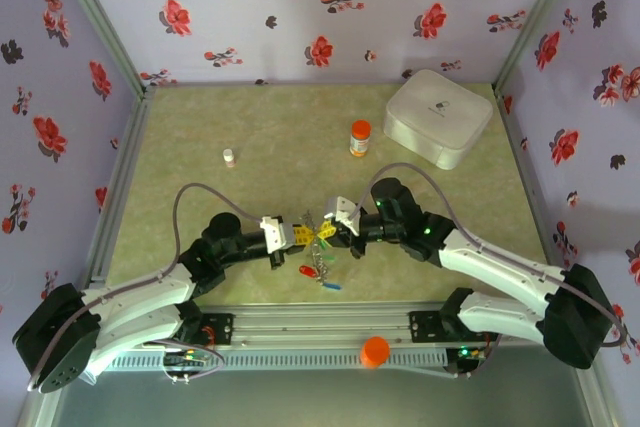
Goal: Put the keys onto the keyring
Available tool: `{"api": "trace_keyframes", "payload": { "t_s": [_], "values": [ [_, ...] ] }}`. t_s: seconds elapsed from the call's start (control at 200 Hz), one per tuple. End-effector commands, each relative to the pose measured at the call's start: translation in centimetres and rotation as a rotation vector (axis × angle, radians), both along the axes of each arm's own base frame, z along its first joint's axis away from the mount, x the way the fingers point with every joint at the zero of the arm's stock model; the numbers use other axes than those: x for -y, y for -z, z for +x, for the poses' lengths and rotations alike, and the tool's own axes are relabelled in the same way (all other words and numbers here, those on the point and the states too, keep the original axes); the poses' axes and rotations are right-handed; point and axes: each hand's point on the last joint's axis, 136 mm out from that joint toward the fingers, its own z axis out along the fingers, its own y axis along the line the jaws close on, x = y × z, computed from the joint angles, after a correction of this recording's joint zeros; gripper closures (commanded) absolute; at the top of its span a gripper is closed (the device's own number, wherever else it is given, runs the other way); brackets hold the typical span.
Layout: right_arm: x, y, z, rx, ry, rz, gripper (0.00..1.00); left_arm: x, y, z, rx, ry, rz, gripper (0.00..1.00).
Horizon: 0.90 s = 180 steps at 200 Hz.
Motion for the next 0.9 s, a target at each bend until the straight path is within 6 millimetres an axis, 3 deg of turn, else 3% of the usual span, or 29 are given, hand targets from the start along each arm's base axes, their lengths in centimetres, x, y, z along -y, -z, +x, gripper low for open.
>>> {"api": "trace_keyframes", "payload": {
  "t_s": [0.0, 0.075, 0.125, 0.35, 0.43, 0.895],
  "values": [
    [-0.6, -1.7, -0.2, 0.027, -0.032, 0.017, 1.00, 0.7, -3.5, 0.1, 0.090, 0.020, -0.060, 1.00],
    [-0.5, -1.8, -0.2, 0.042, -0.032, -0.005, 1.00, 0.6, -2.8, 0.7, 0.067, -0.014, -0.022, 0.79],
    [-0.3, -1.6, -0.2, 0.061, -0.035, -0.033, 1.00, 0.5, -2.4, 0.8, 0.053, -0.023, 0.007, 0.76],
    [0.5, -0.1, -0.6, 0.127, -0.085, -0.255, 1.00, 0.6, -2.0, 0.9, 0.027, -0.020, 0.086, 0.83],
    [0.2, -0.6, -0.6, 0.142, -0.095, -0.255, 1.00, 0.6, -1.9, 1.0, 0.031, -0.016, 0.116, 0.88],
    [-0.9, -2.0, -0.6, 0.155, -0.127, -0.236, 1.00, 0.6, -1.5, 1.2, 0.059, -0.001, 0.191, 0.87]
  ]
}}
